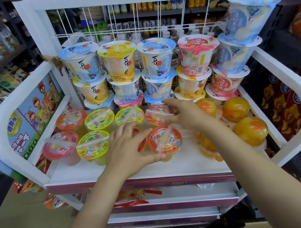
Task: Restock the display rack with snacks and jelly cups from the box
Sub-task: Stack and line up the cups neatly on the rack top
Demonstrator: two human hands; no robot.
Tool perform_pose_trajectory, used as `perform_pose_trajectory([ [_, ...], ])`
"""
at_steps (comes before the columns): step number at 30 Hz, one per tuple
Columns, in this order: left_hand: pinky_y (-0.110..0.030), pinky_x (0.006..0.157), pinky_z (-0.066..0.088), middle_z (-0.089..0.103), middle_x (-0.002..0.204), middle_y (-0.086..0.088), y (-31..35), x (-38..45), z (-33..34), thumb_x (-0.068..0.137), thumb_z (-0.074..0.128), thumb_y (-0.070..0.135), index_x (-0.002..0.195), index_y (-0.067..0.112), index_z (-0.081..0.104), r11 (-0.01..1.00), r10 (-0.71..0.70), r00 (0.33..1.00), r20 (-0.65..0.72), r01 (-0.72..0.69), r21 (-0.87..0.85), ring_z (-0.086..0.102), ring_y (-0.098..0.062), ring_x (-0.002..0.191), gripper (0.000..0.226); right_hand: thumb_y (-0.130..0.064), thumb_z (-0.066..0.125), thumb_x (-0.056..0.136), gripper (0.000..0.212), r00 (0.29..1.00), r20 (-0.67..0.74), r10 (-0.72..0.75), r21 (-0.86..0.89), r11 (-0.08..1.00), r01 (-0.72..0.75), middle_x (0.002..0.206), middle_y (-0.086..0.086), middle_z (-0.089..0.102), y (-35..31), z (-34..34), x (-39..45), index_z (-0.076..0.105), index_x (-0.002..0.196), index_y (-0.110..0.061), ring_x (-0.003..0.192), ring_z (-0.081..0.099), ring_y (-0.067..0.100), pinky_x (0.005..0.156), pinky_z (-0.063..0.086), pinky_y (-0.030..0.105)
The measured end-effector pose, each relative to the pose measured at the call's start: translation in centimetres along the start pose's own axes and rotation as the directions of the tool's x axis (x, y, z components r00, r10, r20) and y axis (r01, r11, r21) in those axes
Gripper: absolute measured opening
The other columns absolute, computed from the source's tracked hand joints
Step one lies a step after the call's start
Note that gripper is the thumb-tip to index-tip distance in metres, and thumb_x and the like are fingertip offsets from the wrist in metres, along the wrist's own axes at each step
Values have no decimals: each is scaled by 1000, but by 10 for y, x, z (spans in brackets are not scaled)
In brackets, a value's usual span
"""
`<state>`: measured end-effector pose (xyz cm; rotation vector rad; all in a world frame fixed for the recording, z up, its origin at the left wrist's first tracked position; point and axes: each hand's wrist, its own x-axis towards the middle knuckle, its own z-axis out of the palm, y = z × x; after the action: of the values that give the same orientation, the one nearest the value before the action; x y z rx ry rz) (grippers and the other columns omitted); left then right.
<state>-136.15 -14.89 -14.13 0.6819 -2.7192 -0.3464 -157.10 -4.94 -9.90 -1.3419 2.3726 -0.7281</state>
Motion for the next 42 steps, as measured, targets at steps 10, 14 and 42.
perform_pose_trajectory([
  [10,-42,117,22,35,153,4,-4,-4,-7,65,33,98,139,38,53,983,42,999,9,-40,-177,21,-18,144,98,-51,67,87,68,994,-108,4,-38,999,-8,129,6,56,-9,-5,-12,48,142,-15,106,53,17,84,38,25],
  [14,-40,118,16,30,158,7,-34,-16,-28,71,44,87,142,37,50,985,-6,996,-88,-10,-175,19,-16,147,87,-57,62,87,65,967,-199,-161,-5,987,163,139,3,47,-28,13,-55,50,140,-20,130,43,20,103,35,28],
  [42,-55,116,16,45,151,-7,-120,-41,-46,88,9,80,144,30,50,968,-158,986,-53,165,186,25,-34,144,85,-89,18,63,104,981,-104,-163,-414,904,106,153,-2,43,-88,92,-48,45,145,-30,144,34,21,118,12,54],
])
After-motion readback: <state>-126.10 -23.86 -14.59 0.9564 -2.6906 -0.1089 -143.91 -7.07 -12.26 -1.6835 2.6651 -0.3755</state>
